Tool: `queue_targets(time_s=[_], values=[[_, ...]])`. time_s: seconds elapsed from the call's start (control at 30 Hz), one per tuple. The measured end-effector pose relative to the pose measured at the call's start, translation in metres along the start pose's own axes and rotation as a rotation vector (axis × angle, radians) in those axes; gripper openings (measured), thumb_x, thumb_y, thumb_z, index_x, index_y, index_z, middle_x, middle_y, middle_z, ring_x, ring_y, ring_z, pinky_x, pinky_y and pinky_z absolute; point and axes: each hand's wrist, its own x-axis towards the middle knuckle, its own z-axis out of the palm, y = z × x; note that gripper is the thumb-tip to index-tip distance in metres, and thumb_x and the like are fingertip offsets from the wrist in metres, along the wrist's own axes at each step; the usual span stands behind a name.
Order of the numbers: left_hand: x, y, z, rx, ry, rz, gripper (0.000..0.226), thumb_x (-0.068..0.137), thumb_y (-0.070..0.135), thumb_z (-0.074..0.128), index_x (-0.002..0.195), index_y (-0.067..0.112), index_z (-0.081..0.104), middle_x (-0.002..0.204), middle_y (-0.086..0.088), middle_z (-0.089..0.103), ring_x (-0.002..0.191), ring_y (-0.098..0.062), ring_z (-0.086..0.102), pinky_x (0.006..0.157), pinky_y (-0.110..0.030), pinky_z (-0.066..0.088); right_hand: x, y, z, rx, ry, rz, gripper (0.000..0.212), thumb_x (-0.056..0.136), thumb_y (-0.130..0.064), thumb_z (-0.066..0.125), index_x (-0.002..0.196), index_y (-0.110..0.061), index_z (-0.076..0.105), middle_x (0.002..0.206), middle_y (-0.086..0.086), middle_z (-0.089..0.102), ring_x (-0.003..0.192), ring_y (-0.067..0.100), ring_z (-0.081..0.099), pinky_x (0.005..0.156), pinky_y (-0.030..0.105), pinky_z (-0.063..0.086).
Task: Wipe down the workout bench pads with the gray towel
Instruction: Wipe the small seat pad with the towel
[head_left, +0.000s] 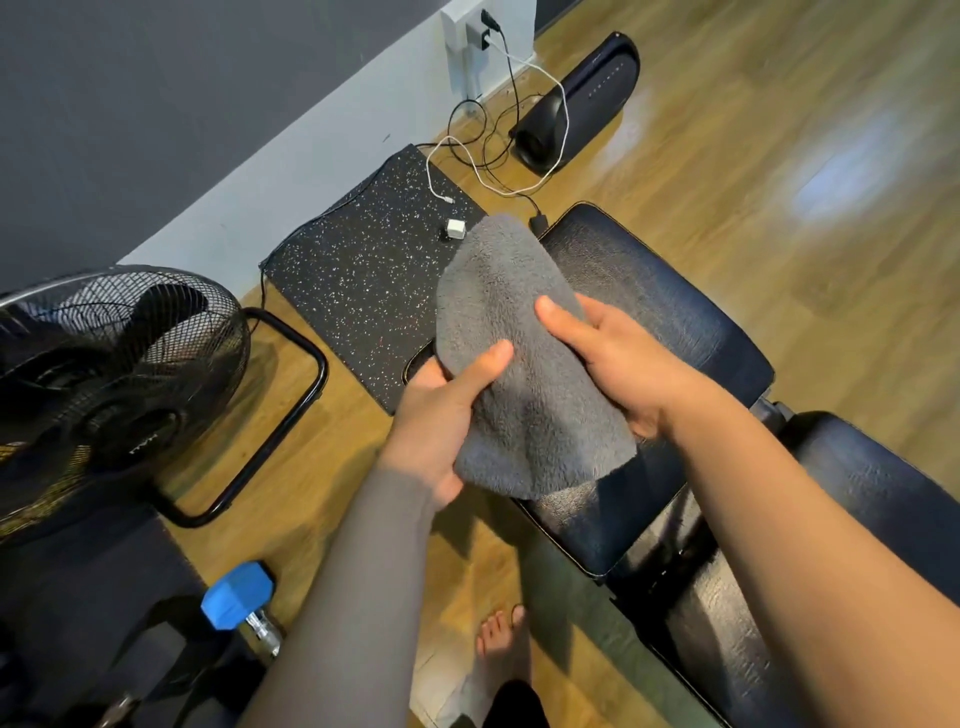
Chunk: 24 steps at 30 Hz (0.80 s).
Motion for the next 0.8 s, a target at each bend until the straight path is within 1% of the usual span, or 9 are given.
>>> queue_targets(time_s=[0.1,0.17,0.27,0.33,0.4,0.5,0.6,0.7,0.8], values=[[0.0,-0.004,-0.004,0.005,0.065,0.154,0.041,0.086,0.004,0.072,0.123,0.013,0.059,0.111,-0.011,0.075,0.102,-0.026,0.073,0.084,-0.045,0.06,-0.003,-0.005,-0.01,-0.357,0.165,-0.139,0.046,0.083,-0.048,0.072,0.115,-0.02,0.054,0.109,0.002,0.069,0.098,0.013,0.068,0.092,0.048,0.055],[-0.004,-0.004,-0.007,0.01,0.088,0.238,0.05,0.084,0.001,0.073,0.128,0.017,0.054,0.113,-0.008,0.074,0.101,-0.024,0.073,0.08,-0.043,0.061,-0.009,-0.008,-0.017,-0.39,0.24,-0.226,0.053,0.071,-0.053,0.083,0.104,-0.027,0.05,0.106,0.0,0.068,0.097,0.015,0.068,0.09,0.053,0.054],[-0.007,-0.008,-0.006,-0.034,0.108,0.268,0.056,0.084,0.004,0.074,0.132,0.023,0.05,0.115,-0.005,0.073,0.102,-0.021,0.073,0.078,-0.042,0.062,-0.015,-0.012,-0.019,-0.451,0.301,-0.364,0.059,0.07,-0.057,0.081,0.109,-0.029,0.047,0.11,-0.002,0.065,0.103,0.019,0.064,0.09,0.053,0.051],[0.0,-0.017,-0.006,0.055,0.202,0.243,0.053,0.081,0.018,0.081,0.125,0.025,0.052,0.115,-0.003,0.073,0.103,-0.021,0.072,0.084,-0.046,0.06,-0.012,-0.009,-0.015,-0.701,0.394,-0.367,0.058,0.079,-0.053,0.076,0.121,-0.03,0.043,0.123,-0.004,0.057,0.113,0.019,0.056,0.095,0.048,0.047],[0.008,-0.028,-0.007,0.283,0.347,0.207,0.059,0.065,0.047,0.082,0.113,0.028,0.053,0.114,-0.001,0.07,0.103,-0.023,0.07,0.091,-0.05,0.057,-0.007,0.0,-0.009,-1.125,0.513,-0.196,0.073,0.085,-0.057,0.067,0.143,-0.031,0.032,0.147,0.006,0.038,0.131,0.032,0.039,0.105,0.055,0.036],[0.019,-0.052,-0.017,0.515,0.48,0.177,0.067,0.063,0.074,0.057,0.101,0.02,0.058,0.109,-0.009,0.068,0.104,-0.032,0.065,0.092,-0.054,0.054,-0.004,0.034,0.014,-1.295,0.505,-0.055,0.087,0.088,-0.071,0.048,0.155,-0.035,0.008,0.166,0.009,-0.004,0.146,0.047,0.01,0.111,0.066,0.019],[0.016,-0.059,-0.022,0.229,0.524,0.111,0.063,0.08,0.076,0.046,0.093,0.019,0.069,0.1,-0.015,0.074,0.094,-0.041,0.069,0.076,-0.064,0.057,-0.002,0.071,0.04,-1.316,0.437,-0.029,0.092,0.081,-0.088,0.028,0.155,-0.041,0.0,0.166,0.007,-0.014,0.147,0.052,-0.007,0.111,0.073,0.004],[0.018,-0.07,-0.032,-0.059,0.502,-0.051,0.041,0.103,0.047,0.044,0.104,0.015,0.069,0.105,-0.013,0.074,0.091,-0.028,0.072,0.066,-0.038,0.06,0.004,0.079,0.062,-1.303,0.504,-0.011,0.106,0.07,-0.097,0.02,0.157,-0.039,0.005,0.167,0.009,-0.011,0.145,0.054,-0.014,0.108,0.076,-0.007],[0.023,-0.082,-0.034,-0.196,0.482,-0.157,0.033,0.104,0.036,0.044,0.101,0.013,0.068,0.092,-0.006,0.074,0.07,-0.016,0.074,0.049,-0.024,0.055,0.009,0.08,0.072,-1.333,0.502,-0.047,0.111,0.064,-0.1,0.023,0.156,-0.04,0.005,0.167,0.009,-0.011,0.143,0.058,-0.016,0.105,0.079,-0.009]])
